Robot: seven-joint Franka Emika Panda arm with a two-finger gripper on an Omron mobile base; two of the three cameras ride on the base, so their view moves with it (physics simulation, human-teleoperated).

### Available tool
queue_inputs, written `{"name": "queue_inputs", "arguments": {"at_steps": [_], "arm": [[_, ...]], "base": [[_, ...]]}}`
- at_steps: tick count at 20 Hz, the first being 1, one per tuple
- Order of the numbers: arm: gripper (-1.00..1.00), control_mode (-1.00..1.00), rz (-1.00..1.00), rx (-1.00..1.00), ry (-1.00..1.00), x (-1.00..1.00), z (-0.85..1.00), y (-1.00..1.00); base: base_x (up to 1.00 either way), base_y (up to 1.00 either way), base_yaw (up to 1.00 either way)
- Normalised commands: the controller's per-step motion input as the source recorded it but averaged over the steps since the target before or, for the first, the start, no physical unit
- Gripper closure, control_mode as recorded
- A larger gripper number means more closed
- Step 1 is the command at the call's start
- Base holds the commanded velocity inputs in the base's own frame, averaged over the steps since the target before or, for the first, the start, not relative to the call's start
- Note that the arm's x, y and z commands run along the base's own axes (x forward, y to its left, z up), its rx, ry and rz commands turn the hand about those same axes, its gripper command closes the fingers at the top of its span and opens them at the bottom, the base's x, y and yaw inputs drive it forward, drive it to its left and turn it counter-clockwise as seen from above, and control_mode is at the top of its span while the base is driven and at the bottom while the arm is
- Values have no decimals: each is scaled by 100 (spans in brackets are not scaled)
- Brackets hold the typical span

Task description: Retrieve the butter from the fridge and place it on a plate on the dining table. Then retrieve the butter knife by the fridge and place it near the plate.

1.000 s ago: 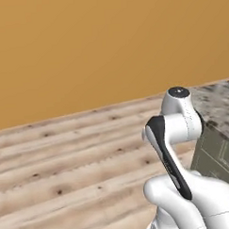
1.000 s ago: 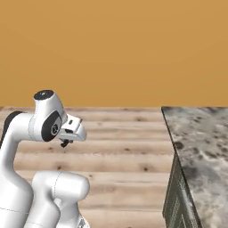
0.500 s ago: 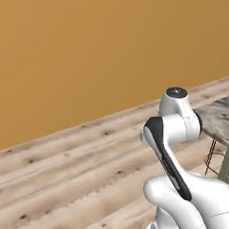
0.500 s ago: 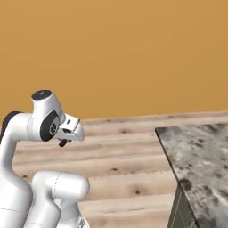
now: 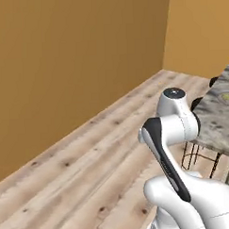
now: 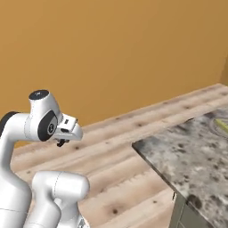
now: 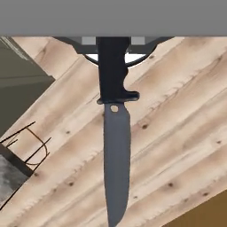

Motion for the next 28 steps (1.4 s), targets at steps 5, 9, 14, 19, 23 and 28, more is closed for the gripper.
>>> {"name": "queue_inputs", "arguments": {"at_steps": [5,9,14,19,23,28], "arm": [[100,100,0,0,0,0,0,0],[100,100,0,0,0,0,0,0],[100,100,0,0,0,0,0,0],[100,100,0,0,0,0,0,0],[100,100,0,0,0,0,0,0],[100,100,0,0,0,0,0,0]], "base": [[99,69,-73],[97,69,-75],[84,69,-77],[69,65,-80],[41,57,-85],[27,50,-88]]}}
